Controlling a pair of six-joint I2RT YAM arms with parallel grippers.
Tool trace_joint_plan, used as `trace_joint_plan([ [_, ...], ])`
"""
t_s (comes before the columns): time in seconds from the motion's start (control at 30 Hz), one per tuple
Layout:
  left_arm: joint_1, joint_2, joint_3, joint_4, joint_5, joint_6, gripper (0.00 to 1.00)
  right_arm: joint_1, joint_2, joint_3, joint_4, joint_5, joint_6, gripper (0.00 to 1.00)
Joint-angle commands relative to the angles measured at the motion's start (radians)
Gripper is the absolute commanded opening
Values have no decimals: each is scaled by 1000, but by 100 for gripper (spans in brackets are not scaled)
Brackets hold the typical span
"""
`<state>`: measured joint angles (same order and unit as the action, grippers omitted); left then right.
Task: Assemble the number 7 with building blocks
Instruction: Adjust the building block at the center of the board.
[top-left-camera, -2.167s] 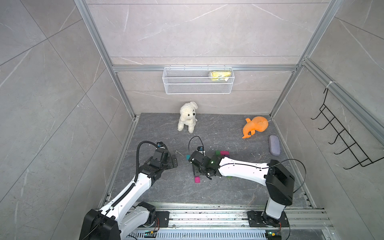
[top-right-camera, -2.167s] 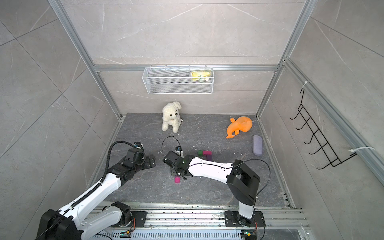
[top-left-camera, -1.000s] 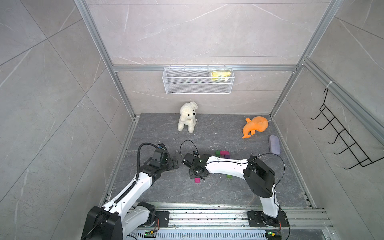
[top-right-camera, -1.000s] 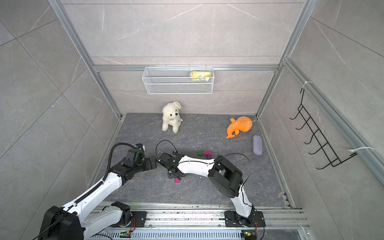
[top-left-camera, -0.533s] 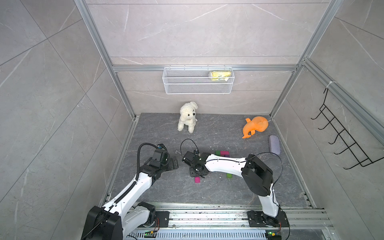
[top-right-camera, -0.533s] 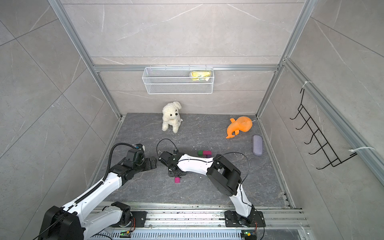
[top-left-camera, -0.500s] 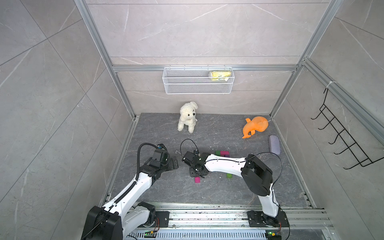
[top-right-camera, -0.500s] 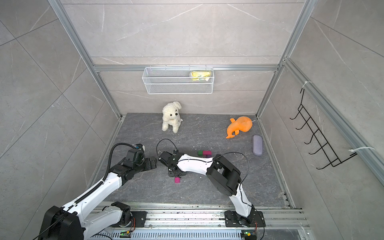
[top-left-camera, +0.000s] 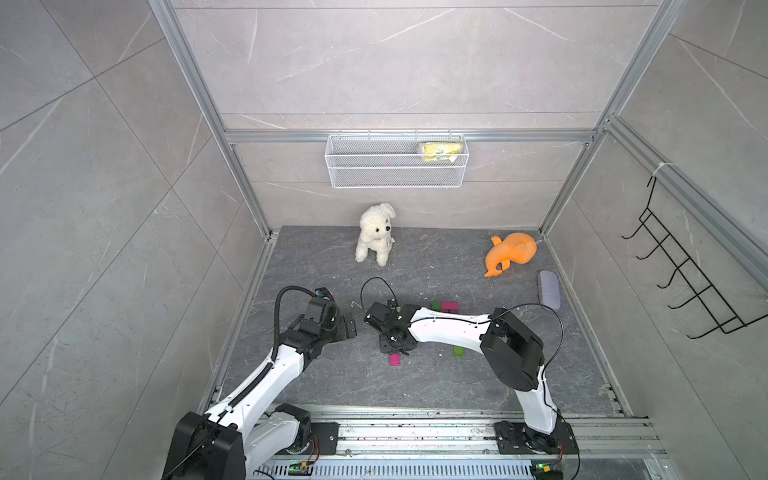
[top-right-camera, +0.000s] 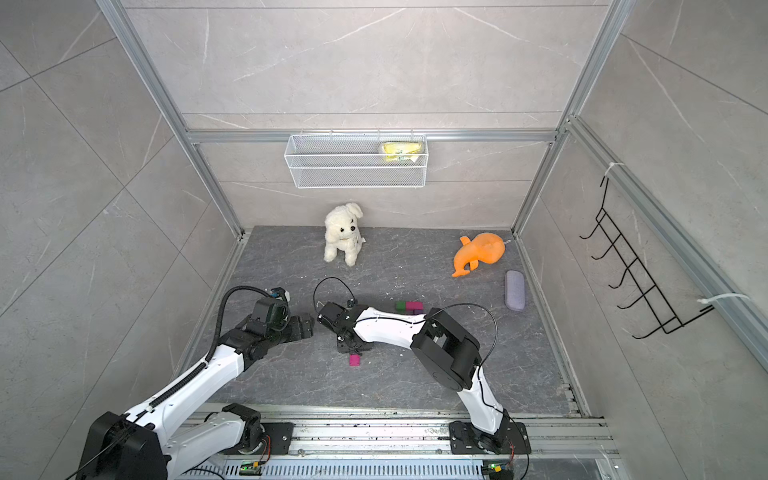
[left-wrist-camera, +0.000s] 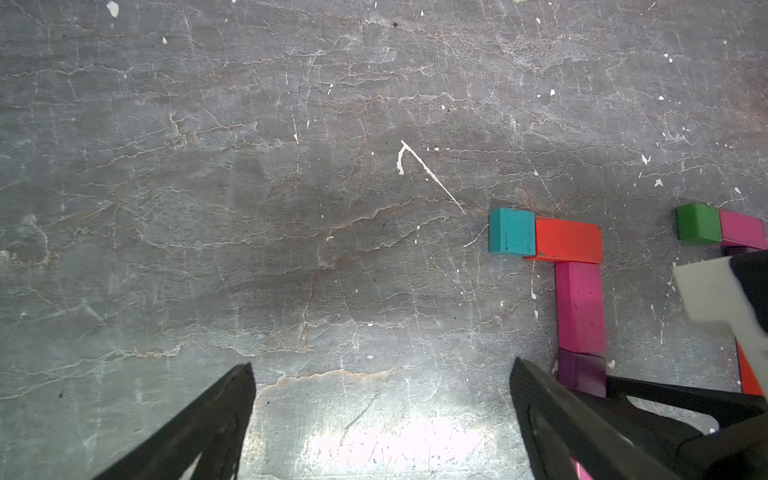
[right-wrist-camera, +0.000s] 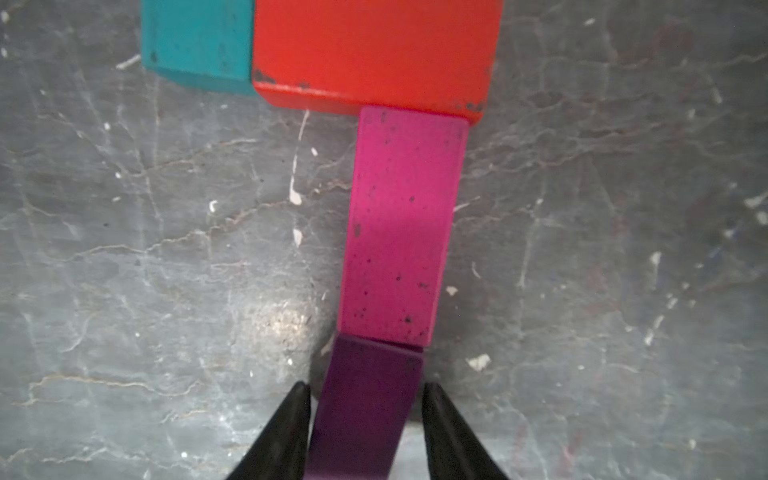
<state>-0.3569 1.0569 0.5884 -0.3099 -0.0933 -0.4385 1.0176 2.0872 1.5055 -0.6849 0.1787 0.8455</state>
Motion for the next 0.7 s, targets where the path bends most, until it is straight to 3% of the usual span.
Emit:
trace_joint_plan([
  [0.0,8,-15,-5,17,17,6,100,-7,16,22,-25,15,-4,45],
  [0.67,12,-14,-8,15,14,3,100,-10,34,48,-32,9,-29,42],
])
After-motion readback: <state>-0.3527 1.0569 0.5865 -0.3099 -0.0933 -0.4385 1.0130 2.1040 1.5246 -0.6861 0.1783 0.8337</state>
